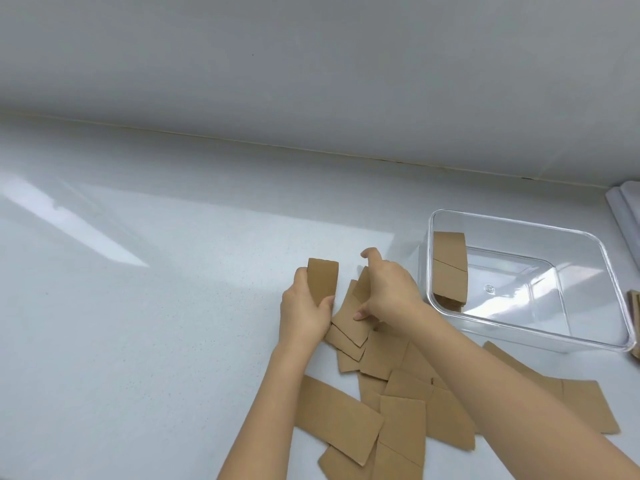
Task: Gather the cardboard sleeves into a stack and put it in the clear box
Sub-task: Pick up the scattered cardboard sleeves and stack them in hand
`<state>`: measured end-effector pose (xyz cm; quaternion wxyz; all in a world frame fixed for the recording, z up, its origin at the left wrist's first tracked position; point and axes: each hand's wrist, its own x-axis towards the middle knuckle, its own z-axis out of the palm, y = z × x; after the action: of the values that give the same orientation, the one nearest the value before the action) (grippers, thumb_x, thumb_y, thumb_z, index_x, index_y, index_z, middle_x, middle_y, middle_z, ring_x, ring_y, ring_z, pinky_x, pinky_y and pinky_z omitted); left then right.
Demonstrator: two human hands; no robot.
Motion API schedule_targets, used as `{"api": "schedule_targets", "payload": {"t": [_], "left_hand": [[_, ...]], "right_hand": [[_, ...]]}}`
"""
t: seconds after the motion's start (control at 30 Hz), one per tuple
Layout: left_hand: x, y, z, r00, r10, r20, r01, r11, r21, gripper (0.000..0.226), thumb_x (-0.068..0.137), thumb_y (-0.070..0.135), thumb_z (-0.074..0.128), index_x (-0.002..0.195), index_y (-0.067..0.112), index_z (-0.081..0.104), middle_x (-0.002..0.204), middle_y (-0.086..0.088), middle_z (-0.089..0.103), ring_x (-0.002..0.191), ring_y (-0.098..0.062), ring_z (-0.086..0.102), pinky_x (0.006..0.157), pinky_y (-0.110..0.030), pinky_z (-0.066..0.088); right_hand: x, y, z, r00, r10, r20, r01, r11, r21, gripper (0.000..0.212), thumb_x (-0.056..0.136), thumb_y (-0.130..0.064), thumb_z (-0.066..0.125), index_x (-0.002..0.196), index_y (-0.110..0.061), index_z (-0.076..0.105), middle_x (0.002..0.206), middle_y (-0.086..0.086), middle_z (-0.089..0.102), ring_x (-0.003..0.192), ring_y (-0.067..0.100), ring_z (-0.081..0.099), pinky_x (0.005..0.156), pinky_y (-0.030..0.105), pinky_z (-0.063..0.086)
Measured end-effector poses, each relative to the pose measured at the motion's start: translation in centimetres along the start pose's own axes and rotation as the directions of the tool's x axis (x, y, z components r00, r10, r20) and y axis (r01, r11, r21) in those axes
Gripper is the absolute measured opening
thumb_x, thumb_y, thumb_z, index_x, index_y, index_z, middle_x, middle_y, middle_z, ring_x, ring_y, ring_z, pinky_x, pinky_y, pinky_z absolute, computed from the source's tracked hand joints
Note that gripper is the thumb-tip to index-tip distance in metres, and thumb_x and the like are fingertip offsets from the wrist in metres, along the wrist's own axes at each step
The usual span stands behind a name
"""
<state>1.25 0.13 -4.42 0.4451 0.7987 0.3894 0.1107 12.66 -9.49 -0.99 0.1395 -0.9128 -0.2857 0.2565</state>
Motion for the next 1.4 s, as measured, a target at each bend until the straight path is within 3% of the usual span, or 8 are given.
{"api": "schedule_targets", "payload": {"t": [0.17,0.37,0.63,0.8,0.93,1.03,1.17,1.4], "left_hand": [[-0.3,0.5,-2.9,0.992,-0.1,-0.075,0.067,0.932,-0.357,0.023,0.088,0.012,0.058,0.09,0.035,0.057,0.089,0.012,0.066,0.082,-0.008,0.065,0.06,-0.011,0.047],[-1.5,0.0,-8.0,0.956,-0.148,0.252,0.292,0.505,-0.812,0.03,0.098,0.008,0.041,0.12,0.02,0.057,0.103,-0.007,0.073,0.097,-0.028,0.071,0.077,-0.047,0.059],[-3.5,1.6,-7.7,0.813,0.026,0.582,0.44,0.627,-0.643,0.044,0.092,0.051,0.036,0.124,0.032,0.057,0.106,-0.003,0.074,0.092,-0.024,0.07,0.062,-0.04,0.058],[-3.9,2.2,-6.8,0.818,0.059,0.573,0.375,0.7,-0.608,0.052,0.086,0.051,0.045,0.126,0.019,0.053,0.094,-0.001,0.075,0.091,-0.023,0.071,0.067,-0.032,0.058],[-3.7,1.2,-6.9,0.842,-0.039,0.538,0.498,0.436,-0.749,0.034,0.095,0.035,0.044,0.129,0.038,0.05,0.08,-0.008,0.072,0.068,-0.022,0.065,0.059,-0.035,0.056],[-3.7,0.8,-7.0,0.85,-0.087,0.52,0.511,0.379,-0.771,0.031,0.096,0.034,0.045,0.119,0.055,0.05,0.084,-0.011,0.064,0.064,-0.022,0.064,0.06,-0.039,0.057],[-3.9,0.6,-6.7,0.838,-0.087,0.539,0.529,0.372,-0.763,0.032,0.096,0.033,0.044,0.124,0.046,0.05,0.094,-0.016,0.058,0.064,-0.023,0.067,0.06,-0.039,0.058],[-4.8,0.6,-6.9,0.838,-0.174,0.517,0.545,0.308,-0.78,0.023,0.096,0.03,0.046,0.115,0.032,0.058,0.097,-0.018,0.062,0.065,-0.025,0.07,0.058,-0.038,0.059]], "right_hand": [[-0.1,-0.2,-0.7,0.999,-0.014,0.048,0.012,0.998,0.06,0.076,0.057,-0.013,0.088,0.119,-0.017,0.043,0.103,0.006,0.058,0.089,0.028,0.053,0.069,0.034,0.047],[-0.4,-1.0,-6.0,0.993,-0.107,0.04,0.087,0.938,0.337,0.04,0.066,-0.012,0.083,0.096,-0.025,0.061,0.091,-0.004,0.056,0.079,0.015,0.059,0.058,0.025,0.047],[-3.2,-5.6,-5.9,0.897,-0.438,0.065,0.4,0.865,0.302,0.05,0.051,-0.016,0.089,0.07,-0.031,0.046,0.071,-0.013,0.053,0.059,0.001,0.049,0.05,0.009,0.041],[-4.0,-5.2,-2.8,0.843,-0.528,-0.104,0.537,0.816,0.214,0.044,0.059,-0.022,0.083,0.088,-0.027,0.05,0.09,-0.006,0.048,0.085,0.011,0.045,0.072,0.019,0.04],[-3.3,-2.7,-2.0,0.95,-0.235,-0.203,0.27,0.949,0.165,0.063,0.073,-0.035,0.076,0.123,-0.017,0.043,0.121,0.005,0.048,0.115,0.024,0.045,0.095,0.041,0.042],[-2.9,-0.8,-0.6,0.996,0.033,-0.089,-0.035,0.999,-0.016,0.087,0.067,-0.055,0.074,0.132,-0.014,0.033,0.127,0.011,0.042,0.118,0.031,0.04,0.095,0.041,0.039],[-3.1,-0.4,2.6,0.994,0.112,0.001,-0.108,0.959,-0.261,0.105,0.053,-0.068,0.075,0.129,-0.011,0.031,0.121,0.013,0.039,0.112,0.031,0.037,0.087,0.039,0.033],[-1.8,-0.7,3.2,0.986,0.127,-0.106,-0.147,0.966,-0.212,0.1,0.047,-0.053,0.087,0.118,-0.01,0.032,0.113,0.014,0.043,0.103,0.031,0.043,0.081,0.036,0.031]]}}
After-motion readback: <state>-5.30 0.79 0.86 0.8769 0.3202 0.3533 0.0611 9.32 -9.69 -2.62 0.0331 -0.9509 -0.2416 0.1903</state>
